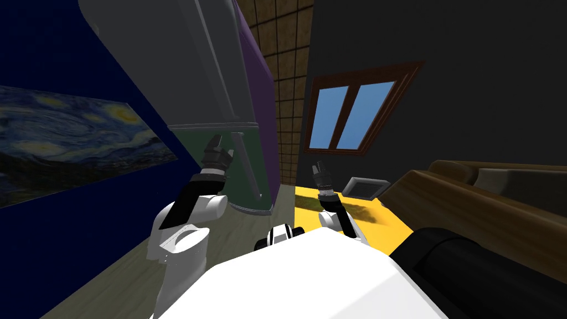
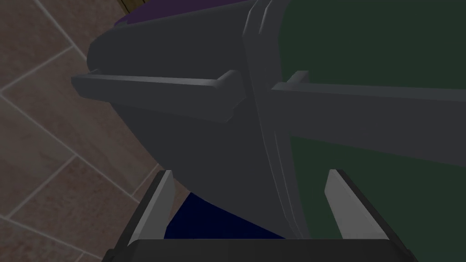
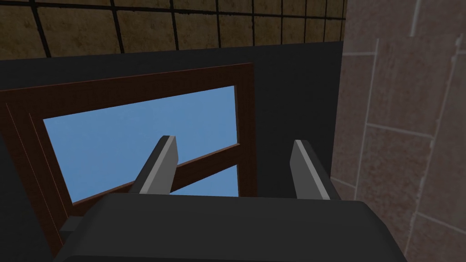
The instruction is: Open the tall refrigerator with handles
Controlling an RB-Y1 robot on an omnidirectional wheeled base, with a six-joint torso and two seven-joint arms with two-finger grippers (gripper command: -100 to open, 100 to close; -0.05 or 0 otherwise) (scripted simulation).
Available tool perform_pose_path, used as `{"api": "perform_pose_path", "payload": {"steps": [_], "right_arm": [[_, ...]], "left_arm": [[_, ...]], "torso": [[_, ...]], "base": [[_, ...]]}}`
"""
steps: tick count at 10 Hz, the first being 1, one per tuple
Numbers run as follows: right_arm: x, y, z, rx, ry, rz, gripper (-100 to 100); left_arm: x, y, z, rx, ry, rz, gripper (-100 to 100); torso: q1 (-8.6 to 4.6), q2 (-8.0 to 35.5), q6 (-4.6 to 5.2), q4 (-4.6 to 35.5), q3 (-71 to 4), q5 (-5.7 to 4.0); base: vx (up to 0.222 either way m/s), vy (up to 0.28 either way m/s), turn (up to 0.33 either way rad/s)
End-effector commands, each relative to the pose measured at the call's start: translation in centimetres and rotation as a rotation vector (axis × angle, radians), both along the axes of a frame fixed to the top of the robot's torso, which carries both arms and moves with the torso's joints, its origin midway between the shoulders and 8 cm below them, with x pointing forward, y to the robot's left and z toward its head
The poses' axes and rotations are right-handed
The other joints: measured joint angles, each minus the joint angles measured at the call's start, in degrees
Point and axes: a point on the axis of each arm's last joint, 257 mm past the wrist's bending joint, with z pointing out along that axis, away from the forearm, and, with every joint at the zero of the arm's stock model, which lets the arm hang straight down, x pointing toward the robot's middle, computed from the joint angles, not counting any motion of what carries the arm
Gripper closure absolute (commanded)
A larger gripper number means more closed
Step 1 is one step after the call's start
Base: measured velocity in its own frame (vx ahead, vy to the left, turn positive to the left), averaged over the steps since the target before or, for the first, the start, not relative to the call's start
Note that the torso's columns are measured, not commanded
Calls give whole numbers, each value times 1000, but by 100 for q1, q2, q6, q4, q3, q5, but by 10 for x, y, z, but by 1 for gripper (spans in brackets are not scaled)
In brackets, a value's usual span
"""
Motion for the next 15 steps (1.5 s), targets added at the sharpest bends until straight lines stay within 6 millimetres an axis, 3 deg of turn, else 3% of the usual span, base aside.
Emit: {"api": "perform_pose_path", "payload": {"steps": [1, 8, 11, 13, 15], "right_arm": [[0, 0, 0, 0, 0, 0, 0], [0, 0, 0, 0, 0, 0, 0], [0, 0, 0, 0, 0, 0, 0], [0, 0, 0, 0, 0, 0, 0], [0, 0, 0, 0, 0, 0, 0]], "left_arm": [[6, -3, 6, 9, 19, 4, -100], [7, -16, 41, 55, 27, 18, -100], [-1, -20, 55, 71, 9, 21, -100], [-22, -27, 78, 93, -41, 20, -100], [-30, -29, 85, 99, -61, 17, -100]], "torso": [[2, -9, 0, -2, -5, 1], [-3, -53, 13, -1, -48, -11], [-10, -109, 25, -10, -99, -20], [-17, -106, 26, -12, -95, -22], [-10, -87, 18, -15, -74, -14]], "base": [[98, 32, -24], [83, 40, -36], [59, 27, -24], [43, 24, -31], [77, 28, -13]]}}
